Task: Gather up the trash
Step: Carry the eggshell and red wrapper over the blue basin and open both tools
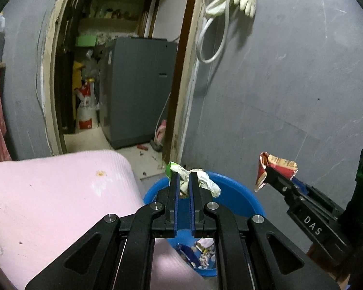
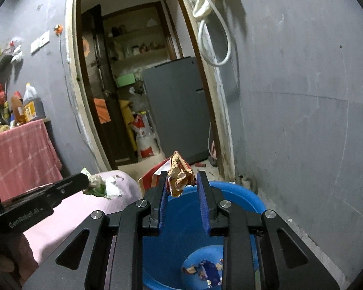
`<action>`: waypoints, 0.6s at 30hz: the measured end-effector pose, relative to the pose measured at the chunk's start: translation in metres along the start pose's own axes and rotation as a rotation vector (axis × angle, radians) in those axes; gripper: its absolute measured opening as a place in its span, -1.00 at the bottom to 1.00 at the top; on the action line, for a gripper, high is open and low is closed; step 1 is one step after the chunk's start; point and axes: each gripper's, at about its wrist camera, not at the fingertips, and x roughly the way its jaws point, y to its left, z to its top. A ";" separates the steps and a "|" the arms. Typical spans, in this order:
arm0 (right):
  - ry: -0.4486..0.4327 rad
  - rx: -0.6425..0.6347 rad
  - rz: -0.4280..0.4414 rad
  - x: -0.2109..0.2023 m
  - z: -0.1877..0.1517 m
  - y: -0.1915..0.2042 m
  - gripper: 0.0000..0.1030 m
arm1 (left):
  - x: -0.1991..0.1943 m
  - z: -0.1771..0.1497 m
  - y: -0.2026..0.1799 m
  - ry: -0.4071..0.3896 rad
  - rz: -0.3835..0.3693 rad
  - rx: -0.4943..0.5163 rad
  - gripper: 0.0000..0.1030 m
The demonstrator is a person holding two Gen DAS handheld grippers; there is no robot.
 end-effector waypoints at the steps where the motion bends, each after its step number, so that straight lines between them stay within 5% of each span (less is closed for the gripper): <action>1: 0.006 0.007 -0.001 0.001 -0.001 -0.003 -0.56 | 0.004 0.000 0.001 0.012 -0.001 -0.005 -0.91; 18: 0.063 0.085 0.002 0.018 -0.002 -0.020 -0.26 | 0.026 -0.006 0.008 0.096 -0.002 -0.039 -0.89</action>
